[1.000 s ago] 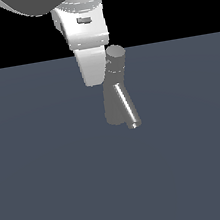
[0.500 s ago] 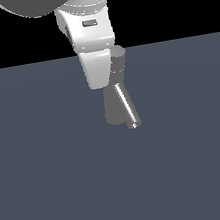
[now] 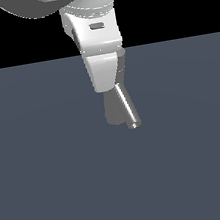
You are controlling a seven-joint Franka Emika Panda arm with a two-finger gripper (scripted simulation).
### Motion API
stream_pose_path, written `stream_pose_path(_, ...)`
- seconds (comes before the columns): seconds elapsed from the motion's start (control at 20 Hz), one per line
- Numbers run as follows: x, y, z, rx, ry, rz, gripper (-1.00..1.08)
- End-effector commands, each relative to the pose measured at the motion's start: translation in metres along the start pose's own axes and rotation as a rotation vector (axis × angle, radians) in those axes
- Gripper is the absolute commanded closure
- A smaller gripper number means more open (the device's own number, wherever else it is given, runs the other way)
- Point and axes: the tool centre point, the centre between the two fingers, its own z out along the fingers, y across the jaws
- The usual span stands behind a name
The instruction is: Turn on the faucet by rotating a designated handle.
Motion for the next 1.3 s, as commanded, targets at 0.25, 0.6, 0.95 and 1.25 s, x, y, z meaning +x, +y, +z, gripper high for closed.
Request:
stream_pose_path(0.25,0.018,0.014,0.001,-0.007,0.015,0.022,1.08)
stream_pose_path(0.6,0.025,0.022,0.001,-0.008,0.016,0.024,1.08)
stream_pose_path(0.95,0.031,0.03,0.0,-0.009,0.016,0.025,1.08)
stream_pose_path(1.25,0.036,0.036,0.0,-0.01,0.017,0.026,1.08)
